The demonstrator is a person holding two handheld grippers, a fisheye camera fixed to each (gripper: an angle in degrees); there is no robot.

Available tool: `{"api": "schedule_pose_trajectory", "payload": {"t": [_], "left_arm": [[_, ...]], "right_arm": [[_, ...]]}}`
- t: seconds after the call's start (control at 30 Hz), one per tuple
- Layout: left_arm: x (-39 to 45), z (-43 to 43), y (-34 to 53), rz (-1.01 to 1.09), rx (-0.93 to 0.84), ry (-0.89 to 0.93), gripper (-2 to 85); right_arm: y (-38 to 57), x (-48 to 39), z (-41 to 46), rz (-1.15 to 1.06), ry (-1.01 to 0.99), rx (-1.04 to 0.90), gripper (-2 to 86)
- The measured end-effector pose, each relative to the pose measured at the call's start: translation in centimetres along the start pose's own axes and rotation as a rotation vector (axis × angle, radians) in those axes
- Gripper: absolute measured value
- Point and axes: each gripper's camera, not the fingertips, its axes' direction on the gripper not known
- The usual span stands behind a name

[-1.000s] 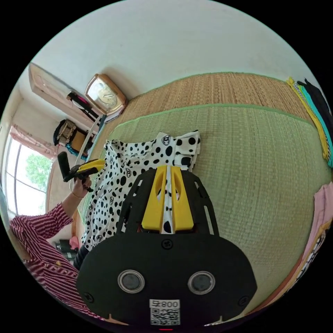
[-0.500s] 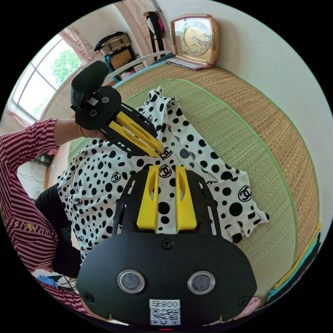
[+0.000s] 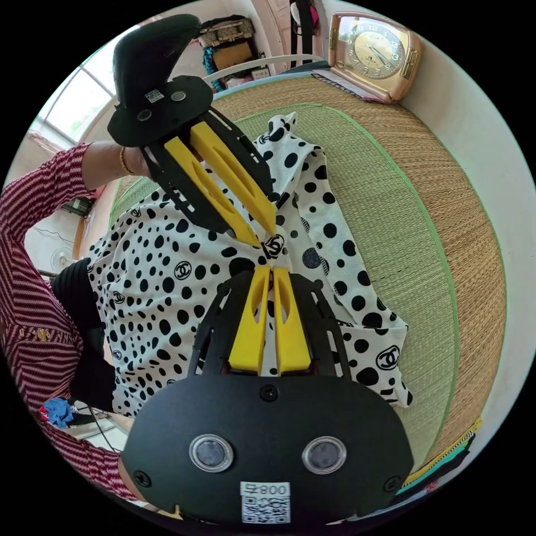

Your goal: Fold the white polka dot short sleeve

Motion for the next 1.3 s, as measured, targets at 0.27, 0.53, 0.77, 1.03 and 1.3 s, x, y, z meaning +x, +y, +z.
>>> {"api": "schedule_pose_trajectory", "payload": {"t": [0.27,0.53,0.77,1.03,1.3], "left_arm": [[-0.6,0.4,-5.4,0.106,-0.122,0.108,2.1],[-4.8,-1.1,-7.6,0.027,-0.093,0.303,1.0],[-5.2,-1.8,-10.0,0.041,-0.11,0.326,1.4],[-5.4,-3.6,-13.3,0.057,-0.063,0.327,5.9],[-5.6,-2.5,-15.5,0.058,-0.115,0.368,4.3]], "right_arm": [[-2.7,3.9,-1.1,0.013,-0.201,-0.027,1.7],[-4.6,5.8,-0.4,-0.034,-0.124,-0.123,6.0],[-6.8,5.8,1.9,-0.136,-0.123,-0.277,2.5],[-7.8,7.8,2.1,-0.155,-0.229,-0.394,0.9],[-4.4,12.0,0.9,-0.015,-0.313,-0.241,0.8]]}}
